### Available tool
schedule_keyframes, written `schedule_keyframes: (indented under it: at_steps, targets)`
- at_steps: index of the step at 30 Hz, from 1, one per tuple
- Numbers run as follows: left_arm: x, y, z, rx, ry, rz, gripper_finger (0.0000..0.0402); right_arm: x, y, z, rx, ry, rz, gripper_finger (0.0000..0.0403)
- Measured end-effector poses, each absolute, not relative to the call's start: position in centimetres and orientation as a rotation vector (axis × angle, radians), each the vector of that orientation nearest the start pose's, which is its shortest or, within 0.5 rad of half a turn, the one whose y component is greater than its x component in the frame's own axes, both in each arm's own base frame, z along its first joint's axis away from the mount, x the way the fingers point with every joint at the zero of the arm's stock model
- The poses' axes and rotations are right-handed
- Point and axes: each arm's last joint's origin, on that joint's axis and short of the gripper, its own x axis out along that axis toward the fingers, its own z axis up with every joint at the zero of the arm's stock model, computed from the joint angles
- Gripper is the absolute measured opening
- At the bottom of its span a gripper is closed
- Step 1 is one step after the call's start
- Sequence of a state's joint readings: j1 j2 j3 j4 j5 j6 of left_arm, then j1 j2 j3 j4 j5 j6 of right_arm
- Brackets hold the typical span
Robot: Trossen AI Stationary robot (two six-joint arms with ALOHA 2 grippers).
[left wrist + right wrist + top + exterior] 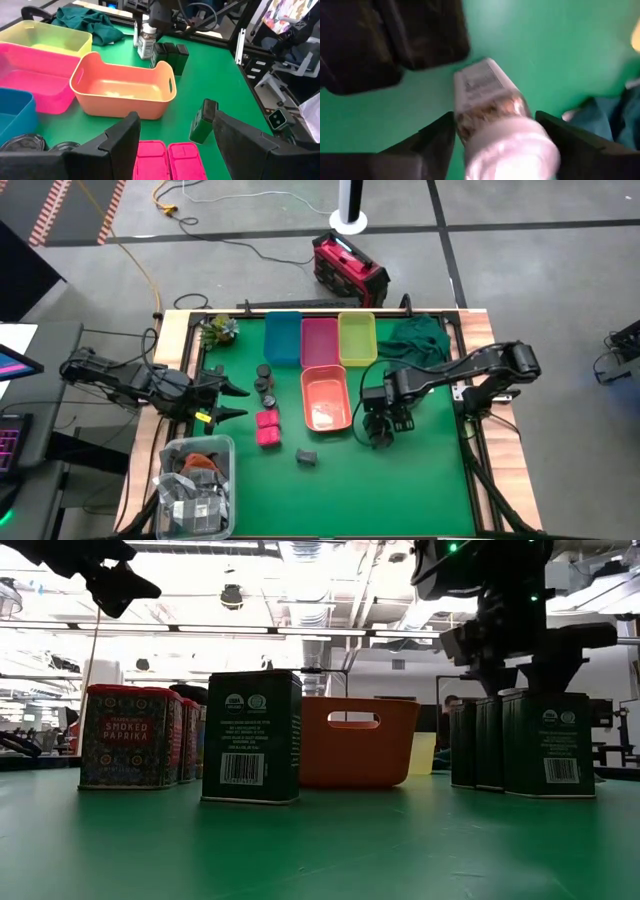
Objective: Sort spices by type
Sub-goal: Put the left white seasoning bottle into the yellow bin
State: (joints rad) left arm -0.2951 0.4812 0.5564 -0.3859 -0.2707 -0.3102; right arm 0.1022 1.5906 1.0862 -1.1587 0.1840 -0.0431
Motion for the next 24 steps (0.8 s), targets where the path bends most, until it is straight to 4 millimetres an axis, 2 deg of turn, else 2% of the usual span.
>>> schedule_keyframes:
  at_steps: [5,9,12,16,24]
  targets:
    - [11.4,-2.7,27.5,-0.221,0.300,0.022,0.0239,25.8,2.1,20.5,-0.270,1.653,-0.012,0.0233]
    - [11.4,-2.7,27.5,-0.221,0.300,0.022,0.0239,25.8,1.6,20.7,-0.259,1.653,-0.021,0.0227]
    - [11.4,-2.7,27.5,-0.221,0.298,0.022,0.0239,26.3,0.7,21.8,-0.281,1.639,-0.058,0.0225]
    - [11.4,-2.6,27.5,-0.199,0.295,0.035,0.0239,27.5,-1.0,24.5,-0.307,1.562,-0.114,0.0229]
    - [11.4,-2.4,27.5,-0.063,0.286,0.086,0.0239,30.5,-5.7,32.3,-0.277,1.316,-0.226,0.0228]
